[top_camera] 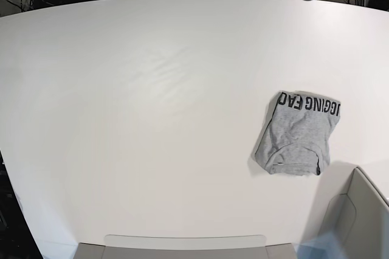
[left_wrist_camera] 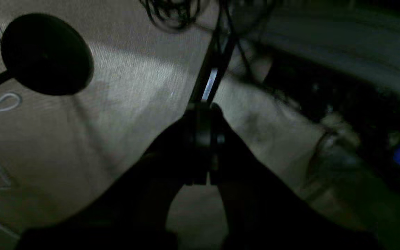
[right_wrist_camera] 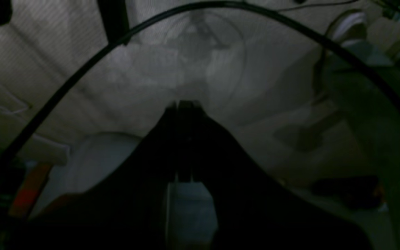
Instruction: Fold the T-shirt properly
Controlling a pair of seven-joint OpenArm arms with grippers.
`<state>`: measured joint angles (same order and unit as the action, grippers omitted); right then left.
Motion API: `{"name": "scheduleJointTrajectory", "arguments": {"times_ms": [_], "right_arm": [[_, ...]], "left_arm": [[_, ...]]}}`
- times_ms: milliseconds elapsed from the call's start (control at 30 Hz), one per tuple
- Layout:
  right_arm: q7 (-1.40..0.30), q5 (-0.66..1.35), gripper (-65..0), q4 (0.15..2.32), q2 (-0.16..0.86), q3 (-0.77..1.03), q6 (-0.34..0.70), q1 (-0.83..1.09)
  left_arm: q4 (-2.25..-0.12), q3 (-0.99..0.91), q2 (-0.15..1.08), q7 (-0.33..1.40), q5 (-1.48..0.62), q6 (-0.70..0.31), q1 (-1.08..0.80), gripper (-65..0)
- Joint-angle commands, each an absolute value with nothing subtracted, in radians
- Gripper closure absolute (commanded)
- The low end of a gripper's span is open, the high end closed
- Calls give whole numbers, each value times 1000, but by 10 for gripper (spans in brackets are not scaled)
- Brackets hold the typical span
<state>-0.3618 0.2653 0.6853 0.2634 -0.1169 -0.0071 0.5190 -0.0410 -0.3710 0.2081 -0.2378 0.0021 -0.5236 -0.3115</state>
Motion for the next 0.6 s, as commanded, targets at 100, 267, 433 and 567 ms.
{"name": "scheduleJointTrajectory", "arguments": {"times_ms": [100, 267, 433, 567], "right_arm": [[-243, 266, 0, 450, 271, -114, -7, 435], [8, 271, 0, 99, 245, -108, -7, 288], [119, 272, 0, 0, 222, -108, -7, 183], [116, 268, 0, 0, 219, -117, -10, 140]], "left_arm": [[0, -358, 266, -318, 19, -526, -257, 0], [0, -260, 278, -314, 108, -515, -236, 0], [0, -173, 275, -239, 108, -352, -202, 0], [0, -134, 269, -143, 105, -288, -174, 0]]}}
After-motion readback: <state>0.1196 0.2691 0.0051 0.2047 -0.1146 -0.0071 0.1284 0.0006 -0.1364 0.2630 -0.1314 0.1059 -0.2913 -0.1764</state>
